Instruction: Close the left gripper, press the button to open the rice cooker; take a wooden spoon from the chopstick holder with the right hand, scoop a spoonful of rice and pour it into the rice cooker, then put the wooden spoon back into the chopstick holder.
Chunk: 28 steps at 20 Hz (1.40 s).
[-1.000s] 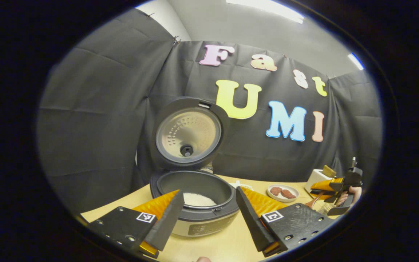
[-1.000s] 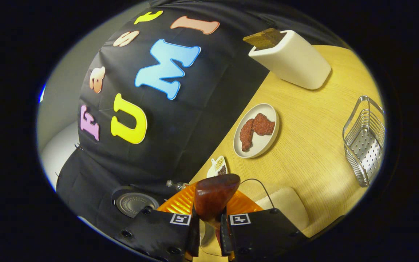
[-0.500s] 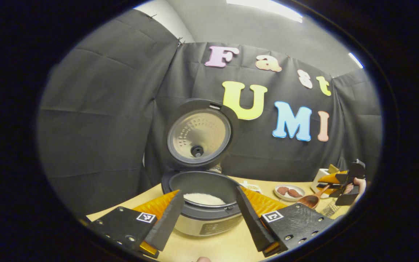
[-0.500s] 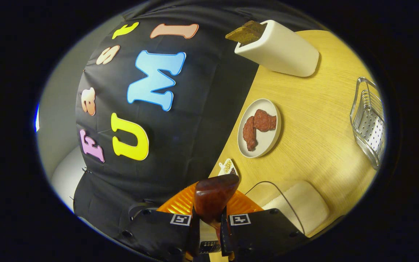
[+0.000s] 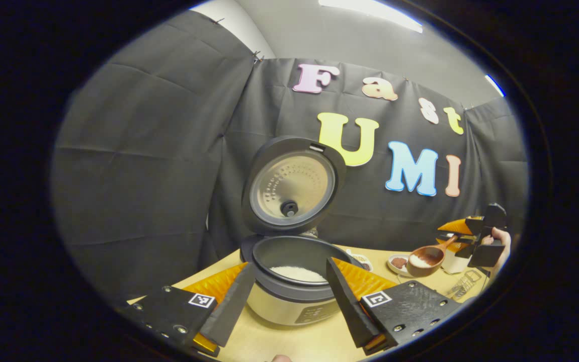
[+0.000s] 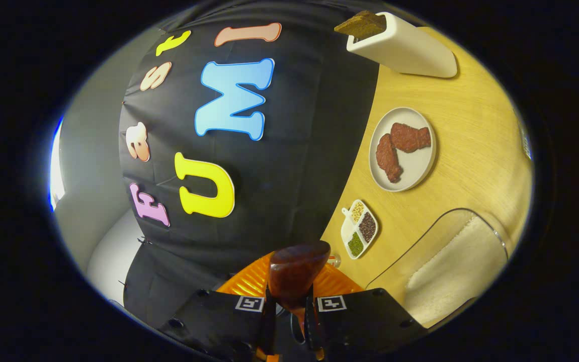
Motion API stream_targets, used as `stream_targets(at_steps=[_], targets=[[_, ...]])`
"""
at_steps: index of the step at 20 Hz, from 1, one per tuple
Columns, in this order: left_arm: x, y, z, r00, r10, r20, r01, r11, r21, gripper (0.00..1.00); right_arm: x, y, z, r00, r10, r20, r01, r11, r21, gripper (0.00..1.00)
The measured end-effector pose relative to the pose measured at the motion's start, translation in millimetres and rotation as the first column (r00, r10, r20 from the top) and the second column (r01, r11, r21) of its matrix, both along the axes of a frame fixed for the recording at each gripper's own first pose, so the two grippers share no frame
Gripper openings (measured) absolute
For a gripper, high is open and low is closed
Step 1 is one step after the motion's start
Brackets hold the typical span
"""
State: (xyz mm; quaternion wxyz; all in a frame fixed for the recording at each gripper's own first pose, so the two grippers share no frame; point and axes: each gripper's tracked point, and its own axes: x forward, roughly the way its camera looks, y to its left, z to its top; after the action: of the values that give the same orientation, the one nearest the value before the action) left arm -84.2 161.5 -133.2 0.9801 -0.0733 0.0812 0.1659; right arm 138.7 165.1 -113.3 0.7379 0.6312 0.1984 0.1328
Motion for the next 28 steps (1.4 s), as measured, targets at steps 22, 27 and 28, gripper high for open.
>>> stream_targets(at_steps=[22, 27, 28], targets=[[-34, 74, -15, 0.997, 0.082, 0.000, -0.082, 0.997, -0.013, 0.89, 42, 199, 69, 0.963, 0.187, 0.196, -0.103, 0.922, -0.374, 0.24], [-34, 71, -18, 0.997, 0.080, 0.001, -0.080, 0.996, -0.027, 0.90, 45, 222, 57, 0.932, 0.263, 0.248, -0.083, 0.823, -0.562, 0.24], [-34, 72, -19, 0.997, 0.079, -0.001, -0.079, 0.996, -0.029, 0.90, 44, 228, 57, 0.924, 0.284, 0.255, -0.086, 0.806, -0.586, 0.24]])
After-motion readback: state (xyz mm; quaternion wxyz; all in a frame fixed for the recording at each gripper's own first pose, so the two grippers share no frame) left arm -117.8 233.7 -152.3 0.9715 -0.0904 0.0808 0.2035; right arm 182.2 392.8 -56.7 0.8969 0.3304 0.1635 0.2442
